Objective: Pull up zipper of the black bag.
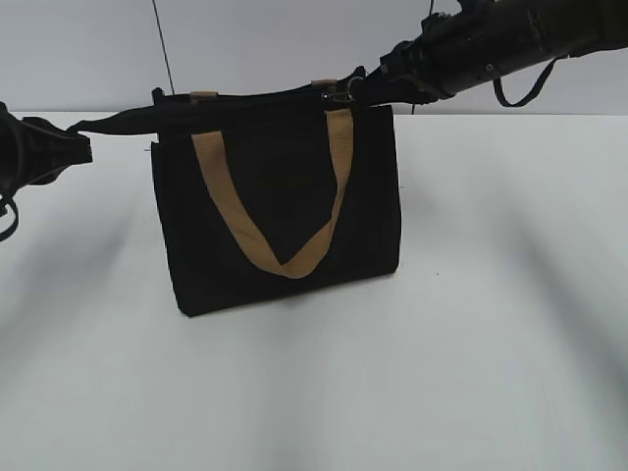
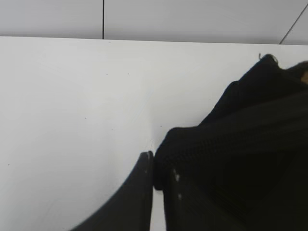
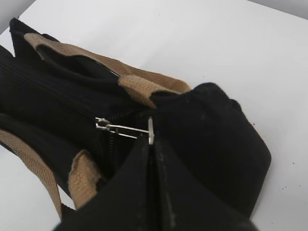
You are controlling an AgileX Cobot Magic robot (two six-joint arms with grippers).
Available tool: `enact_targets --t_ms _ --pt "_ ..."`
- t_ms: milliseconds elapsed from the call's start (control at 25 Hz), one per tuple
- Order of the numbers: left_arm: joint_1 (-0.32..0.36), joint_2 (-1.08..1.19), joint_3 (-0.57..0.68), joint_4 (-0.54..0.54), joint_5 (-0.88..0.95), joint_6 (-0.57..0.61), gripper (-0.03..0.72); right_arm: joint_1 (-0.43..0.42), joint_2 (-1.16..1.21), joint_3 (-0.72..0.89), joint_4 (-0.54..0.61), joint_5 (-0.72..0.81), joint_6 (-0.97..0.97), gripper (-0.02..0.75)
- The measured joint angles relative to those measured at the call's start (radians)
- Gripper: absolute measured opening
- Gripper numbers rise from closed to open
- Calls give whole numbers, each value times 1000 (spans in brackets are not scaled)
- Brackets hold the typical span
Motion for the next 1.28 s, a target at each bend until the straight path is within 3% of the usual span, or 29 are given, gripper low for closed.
enact_targets --t_ms 120,160,320,440,600,880,1080,1280 --pt "0 0 0 0 1 0 41 0 -4 0 -3 6 2 31" --pt "0 0 0 -1 3 0 80 0 -9 0 -7 5 2 76" --pt "-5 -9 -1 -10 58 -33 358 0 -44 0 -33 14 3 371" --pt "-39 -41 -15 -18 149 -54 419 0 -72 0 -62 51 8 473" --pt "-113 -102 -22 -44 267 -57 421 2 -97 0 -132 112 29 500" --pt "-209 -264 -25 -120 555 -58 421 65 -195 0 -431 192 253 504" --pt "-235 -426 -25 -132 757 -47 420 141 -290 39 -605 219 420 504" --pt "-239 -617 -27 -260 938 103 391 160 -424 213 -644 207 493 504"
